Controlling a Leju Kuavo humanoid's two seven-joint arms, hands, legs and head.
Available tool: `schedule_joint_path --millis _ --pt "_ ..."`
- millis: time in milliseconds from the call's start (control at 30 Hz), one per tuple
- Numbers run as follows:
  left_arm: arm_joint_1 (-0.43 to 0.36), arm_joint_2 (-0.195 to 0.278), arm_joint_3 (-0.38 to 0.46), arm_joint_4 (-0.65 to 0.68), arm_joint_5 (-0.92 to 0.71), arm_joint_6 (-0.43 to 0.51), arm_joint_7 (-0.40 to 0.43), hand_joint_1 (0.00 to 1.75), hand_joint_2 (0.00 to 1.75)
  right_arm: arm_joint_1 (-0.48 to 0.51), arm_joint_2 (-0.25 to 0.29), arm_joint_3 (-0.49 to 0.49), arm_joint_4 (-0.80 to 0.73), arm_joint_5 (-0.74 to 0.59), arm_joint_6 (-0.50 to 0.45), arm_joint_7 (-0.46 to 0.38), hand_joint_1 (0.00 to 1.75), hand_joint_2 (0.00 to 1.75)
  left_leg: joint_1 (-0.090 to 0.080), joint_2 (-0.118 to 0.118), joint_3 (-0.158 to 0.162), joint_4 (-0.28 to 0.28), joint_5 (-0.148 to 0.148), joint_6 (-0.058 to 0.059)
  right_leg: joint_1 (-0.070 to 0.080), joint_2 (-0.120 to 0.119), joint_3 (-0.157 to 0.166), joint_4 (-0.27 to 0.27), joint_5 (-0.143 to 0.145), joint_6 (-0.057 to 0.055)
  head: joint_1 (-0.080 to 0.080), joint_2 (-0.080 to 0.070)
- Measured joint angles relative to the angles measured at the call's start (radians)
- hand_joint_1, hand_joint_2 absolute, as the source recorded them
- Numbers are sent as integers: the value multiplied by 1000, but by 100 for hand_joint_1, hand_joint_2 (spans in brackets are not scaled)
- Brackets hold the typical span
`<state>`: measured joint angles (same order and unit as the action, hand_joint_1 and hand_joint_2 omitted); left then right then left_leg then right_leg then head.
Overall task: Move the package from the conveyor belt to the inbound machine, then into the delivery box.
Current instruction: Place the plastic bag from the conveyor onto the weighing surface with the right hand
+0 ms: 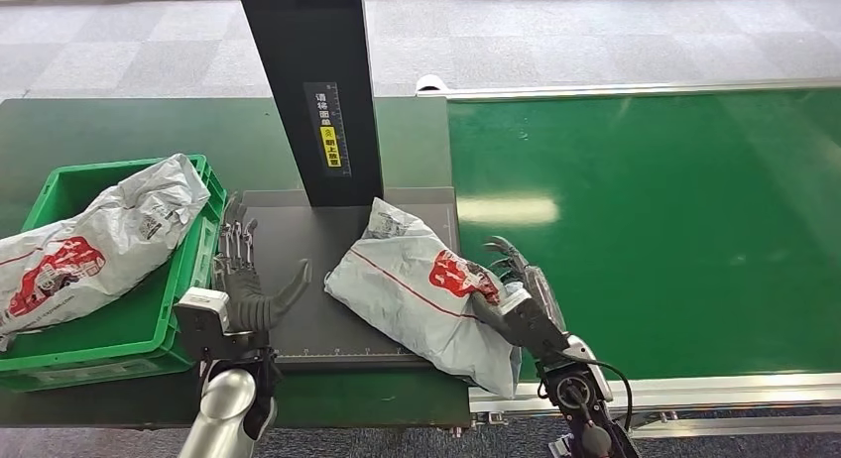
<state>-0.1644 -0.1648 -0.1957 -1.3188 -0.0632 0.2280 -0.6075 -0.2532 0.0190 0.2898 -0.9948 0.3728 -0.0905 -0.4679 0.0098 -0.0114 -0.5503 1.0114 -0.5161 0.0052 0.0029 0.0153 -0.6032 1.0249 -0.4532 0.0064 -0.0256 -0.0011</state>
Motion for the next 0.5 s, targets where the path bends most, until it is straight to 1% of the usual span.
schedule_joint_path --millis 100,200,367,500 --pt "-9 6 -36 23 -76 -35 44 0 175 13 4 -22 -18 -107 82 -21 0 175 0 0 0 0 0 0 0 0 0 0 0 0 0 0" --pt "-28 14 -88 72 -213 -55 125 0 175 20 6 -41 -32 -185 148 -29 0 175 0 0 0 0 0 0 0 0 0 0 0 0 0 0" --pt "-67 26 -178 193 -519 -32 280 0 175 32 7 -58 -53 -201 175 -28 0 175 0 0 0 0 0 0 0 0 0 0 0 0 0 0" --pt "-101 27 -246 293 -747 -33 374 0 175 38 9 -67 -70 -203 190 -16 0 175 0 0 0 0 0 0 0 0 0 0 0 0 0 0"
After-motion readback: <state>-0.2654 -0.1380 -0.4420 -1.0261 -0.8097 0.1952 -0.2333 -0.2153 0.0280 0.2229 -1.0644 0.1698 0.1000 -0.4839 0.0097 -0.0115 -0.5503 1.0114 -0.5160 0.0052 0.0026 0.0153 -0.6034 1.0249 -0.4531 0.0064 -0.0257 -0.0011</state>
